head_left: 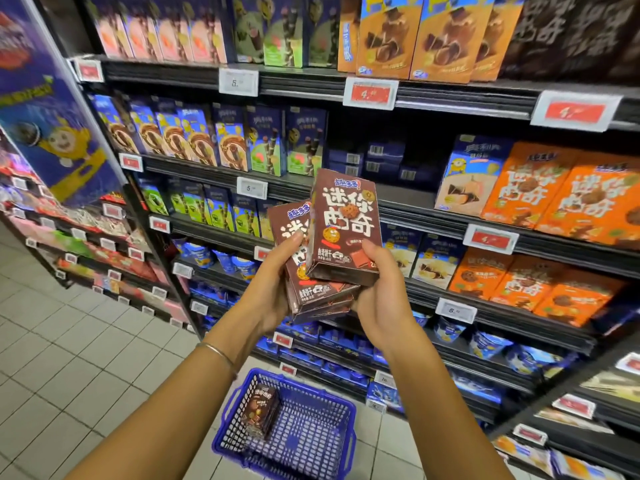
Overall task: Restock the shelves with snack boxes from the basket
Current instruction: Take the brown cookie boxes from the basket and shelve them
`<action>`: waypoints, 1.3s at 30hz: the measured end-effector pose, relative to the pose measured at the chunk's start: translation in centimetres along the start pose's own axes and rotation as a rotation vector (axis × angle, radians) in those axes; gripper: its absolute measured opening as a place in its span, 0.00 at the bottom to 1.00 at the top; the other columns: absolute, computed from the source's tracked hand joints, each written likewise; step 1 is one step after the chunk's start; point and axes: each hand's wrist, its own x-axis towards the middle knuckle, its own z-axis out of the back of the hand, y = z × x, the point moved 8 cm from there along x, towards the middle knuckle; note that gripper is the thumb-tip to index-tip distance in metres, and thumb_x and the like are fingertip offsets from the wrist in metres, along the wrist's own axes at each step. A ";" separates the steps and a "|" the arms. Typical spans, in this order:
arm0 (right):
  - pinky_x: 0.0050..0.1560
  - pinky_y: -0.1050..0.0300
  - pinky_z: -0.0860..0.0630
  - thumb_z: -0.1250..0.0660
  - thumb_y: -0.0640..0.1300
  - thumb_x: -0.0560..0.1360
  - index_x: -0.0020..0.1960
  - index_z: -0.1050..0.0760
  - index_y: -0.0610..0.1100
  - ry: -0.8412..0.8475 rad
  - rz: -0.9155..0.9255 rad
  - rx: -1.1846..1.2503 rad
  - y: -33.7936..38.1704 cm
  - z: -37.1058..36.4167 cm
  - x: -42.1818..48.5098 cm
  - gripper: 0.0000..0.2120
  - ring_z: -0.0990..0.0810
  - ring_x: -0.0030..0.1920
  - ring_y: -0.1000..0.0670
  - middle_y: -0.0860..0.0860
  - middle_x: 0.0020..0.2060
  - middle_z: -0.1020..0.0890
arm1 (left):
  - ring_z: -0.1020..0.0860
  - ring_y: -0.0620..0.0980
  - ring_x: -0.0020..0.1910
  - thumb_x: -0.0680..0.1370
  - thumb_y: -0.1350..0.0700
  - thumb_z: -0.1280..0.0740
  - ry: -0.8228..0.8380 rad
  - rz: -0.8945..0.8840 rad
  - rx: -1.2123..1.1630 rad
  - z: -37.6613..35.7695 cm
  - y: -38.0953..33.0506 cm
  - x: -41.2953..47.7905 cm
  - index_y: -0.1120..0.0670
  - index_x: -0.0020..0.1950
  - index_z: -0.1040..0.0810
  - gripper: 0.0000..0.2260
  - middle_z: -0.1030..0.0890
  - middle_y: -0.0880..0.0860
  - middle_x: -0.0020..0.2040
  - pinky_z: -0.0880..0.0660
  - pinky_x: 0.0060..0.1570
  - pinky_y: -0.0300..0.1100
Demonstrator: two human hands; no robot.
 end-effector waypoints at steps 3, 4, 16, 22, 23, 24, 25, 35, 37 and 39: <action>0.41 0.50 0.16 0.38 0.53 0.80 0.65 0.22 0.42 -0.011 0.065 -0.020 2.0 -0.2 0.3 0.20 0.13 0.49 0.42 0.41 0.56 0.15 | 0.19 0.65 0.67 0.77 0.42 0.29 0.030 -0.039 -0.012 -1.6 -1.0 0.7 0.55 0.74 0.22 0.28 0.18 0.62 0.69 0.23 0.68 0.63; 0.43 0.50 0.16 0.37 0.53 0.80 0.64 0.21 0.42 -0.003 0.088 -0.023 2.6 -0.1 0.5 0.19 0.14 0.50 0.42 0.41 0.56 0.15 | 0.19 0.64 0.66 0.78 0.42 0.29 0.035 -0.053 -0.009 -1.9 -1.4 1.0 0.55 0.72 0.20 0.26 0.18 0.62 0.68 0.23 0.67 0.63; 0.53 0.46 0.22 0.33 0.50 0.72 0.64 0.22 0.43 0.088 0.171 0.027 7.7 -0.1 4.2 0.22 0.16 0.52 0.45 0.43 0.56 0.15 | 0.19 0.65 0.60 0.68 0.51 0.26 0.000 -0.189 -0.080 -2.7 -6.6 5.2 0.62 0.77 0.29 0.39 0.19 0.66 0.67 0.17 0.54 0.56; 0.49 0.49 0.20 0.34 0.43 0.70 0.63 0.23 0.41 0.096 0.278 -0.053 12.5 -0.4 5.1 0.21 0.16 0.48 0.45 0.41 0.54 0.17 | 0.20 0.67 0.61 0.62 0.48 0.24 0.112 -0.301 -0.026 -5.2 -10.7 8.7 0.64 0.79 0.33 0.48 0.24 0.70 0.72 0.18 0.51 0.54; 0.47 0.51 0.19 0.34 0.42 0.70 0.61 0.22 0.41 0.079 0.303 -0.094 13.4 -0.1 5.1 0.20 0.16 0.47 0.46 0.42 0.53 0.16 | 0.19 0.65 0.59 0.61 0.48 0.24 0.122 -0.324 -0.018 -5.9 -11.0 9.2 0.65 0.79 0.34 0.49 0.24 0.70 0.71 0.17 0.50 0.53; 0.46 0.53 0.19 0.33 0.42 0.70 0.60 0.22 0.41 0.060 0.329 -0.129 14.2 0.2 5.0 0.19 0.16 0.45 0.48 0.43 0.51 0.16 | 0.20 0.65 0.58 0.61 0.48 0.24 0.139 -0.337 -0.019 -6.5 -11.2 9.7 0.65 0.79 0.34 0.49 0.25 0.71 0.71 0.18 0.53 0.55; 0.45 0.54 0.19 0.33 0.41 0.69 0.58 0.21 0.41 0.036 0.350 -0.151 14.9 0.7 4.9 0.18 0.16 0.44 0.49 0.44 0.49 0.15 | 0.21 0.65 0.60 0.61 0.48 0.25 0.164 -0.334 -0.023 -7.3 -11.0 10.2 0.65 0.79 0.34 0.49 0.26 0.71 0.73 0.19 0.57 0.56; 0.59 0.40 0.28 0.34 0.40 0.72 0.62 0.21 0.38 -0.064 0.458 -0.178 20.3 5.8 3.8 0.19 0.21 0.55 0.39 0.38 0.57 0.18 | 0.25 0.75 0.67 0.66 0.49 0.23 0.255 -0.416 0.017 -12.6 -9.0 11.9 0.61 0.78 0.34 0.43 0.27 0.71 0.73 0.26 0.65 0.74; 0.56 0.40 0.28 0.33 0.41 0.72 0.64 0.23 0.38 -0.081 0.492 -0.247 22.5 7.1 3.3 0.21 0.21 0.54 0.39 0.39 0.57 0.18 | 0.22 0.71 0.64 0.66 0.49 0.24 0.255 -0.435 0.005 -13.4 -9.0 12.0 0.60 0.78 0.33 0.43 0.25 0.69 0.72 0.23 0.62 0.69; 0.50 0.48 0.23 0.32 0.41 0.72 0.60 0.21 0.42 -0.104 0.539 -0.287 25.3 8.9 2.6 0.17 0.16 0.50 0.45 0.44 0.53 0.15 | 0.17 0.63 0.58 0.65 0.50 0.24 0.256 -0.436 0.001 -14.1 -8.9 12.0 0.58 0.77 0.31 0.41 0.21 0.64 0.67 0.17 0.52 0.59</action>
